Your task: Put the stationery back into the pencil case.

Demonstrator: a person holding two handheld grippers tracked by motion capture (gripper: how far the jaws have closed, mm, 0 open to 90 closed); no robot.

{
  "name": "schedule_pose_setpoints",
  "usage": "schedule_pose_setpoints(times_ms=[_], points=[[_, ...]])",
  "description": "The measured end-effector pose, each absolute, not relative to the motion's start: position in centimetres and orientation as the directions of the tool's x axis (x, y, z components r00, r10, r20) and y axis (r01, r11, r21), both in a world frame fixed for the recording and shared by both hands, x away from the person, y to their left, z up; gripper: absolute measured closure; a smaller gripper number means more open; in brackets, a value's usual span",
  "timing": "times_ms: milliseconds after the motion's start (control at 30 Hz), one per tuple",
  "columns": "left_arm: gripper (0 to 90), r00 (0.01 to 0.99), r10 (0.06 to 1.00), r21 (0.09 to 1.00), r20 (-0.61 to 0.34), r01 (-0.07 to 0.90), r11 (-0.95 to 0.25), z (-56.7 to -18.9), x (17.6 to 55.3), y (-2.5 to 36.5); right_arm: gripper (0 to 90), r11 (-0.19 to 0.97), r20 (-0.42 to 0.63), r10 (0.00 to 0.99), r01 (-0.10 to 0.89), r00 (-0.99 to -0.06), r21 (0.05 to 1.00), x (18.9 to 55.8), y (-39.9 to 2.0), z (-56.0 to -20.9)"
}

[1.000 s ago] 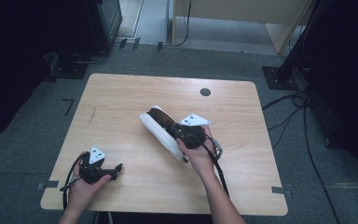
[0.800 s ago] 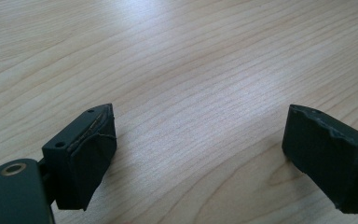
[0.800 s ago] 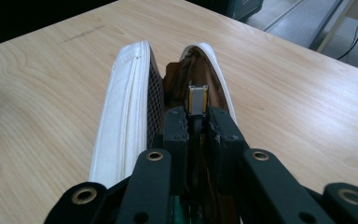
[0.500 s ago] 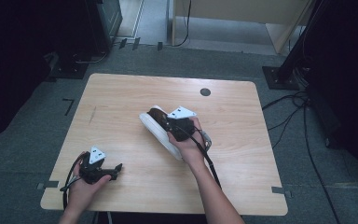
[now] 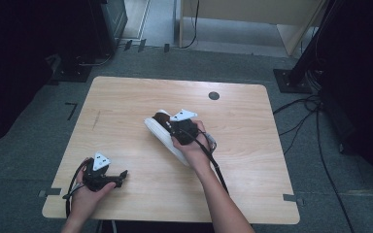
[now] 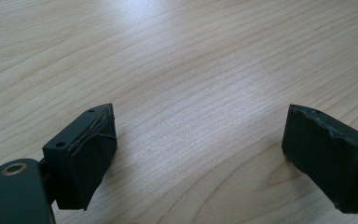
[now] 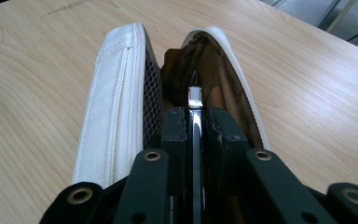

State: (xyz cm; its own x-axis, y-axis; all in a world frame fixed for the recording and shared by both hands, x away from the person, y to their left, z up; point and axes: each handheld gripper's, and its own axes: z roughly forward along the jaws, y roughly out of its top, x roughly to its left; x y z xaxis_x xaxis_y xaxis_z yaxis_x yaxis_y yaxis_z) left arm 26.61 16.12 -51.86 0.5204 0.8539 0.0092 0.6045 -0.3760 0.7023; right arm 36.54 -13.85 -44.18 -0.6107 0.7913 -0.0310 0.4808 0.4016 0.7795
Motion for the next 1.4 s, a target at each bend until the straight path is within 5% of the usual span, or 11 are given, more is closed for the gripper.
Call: schedule_pose_setpoints(times_ms=[567,833,1033,1133,1400], points=[[10.3,0.520,0.854,0.703,0.009,0.605,-0.375,-51.9,26.6,16.1,79.8,0.307,0.029,0.785,0.430,-0.619,0.849,34.6,-16.0,-42.3],[10.4,0.520,0.854,0.702,0.009,0.605,-0.375,-51.9,26.6,16.1,52.9,0.265,0.111,0.737,0.437,-0.667,0.859,33.5,-17.9,-40.7],[10.5,0.520,0.854,0.704,0.008,0.604,-0.374,-51.9,26.6,16.1,13.5,0.264,0.116,0.754,0.460,-0.646,0.848,32.3,-18.9,-40.1],[10.7,0.520,0.854,0.704,0.009,0.604,-0.375,-51.9,26.5,16.1,1.8,0.263,0.113,0.771,0.475,-0.626,0.840,31.8,-19.6,-40.2],[10.7,0.520,0.854,0.703,0.009,0.604,-0.375,-51.9,26.5,16.1,0.0,0.228,0.129,0.806,0.505,-0.578,0.832,30.8,-22.4,-41.2]])
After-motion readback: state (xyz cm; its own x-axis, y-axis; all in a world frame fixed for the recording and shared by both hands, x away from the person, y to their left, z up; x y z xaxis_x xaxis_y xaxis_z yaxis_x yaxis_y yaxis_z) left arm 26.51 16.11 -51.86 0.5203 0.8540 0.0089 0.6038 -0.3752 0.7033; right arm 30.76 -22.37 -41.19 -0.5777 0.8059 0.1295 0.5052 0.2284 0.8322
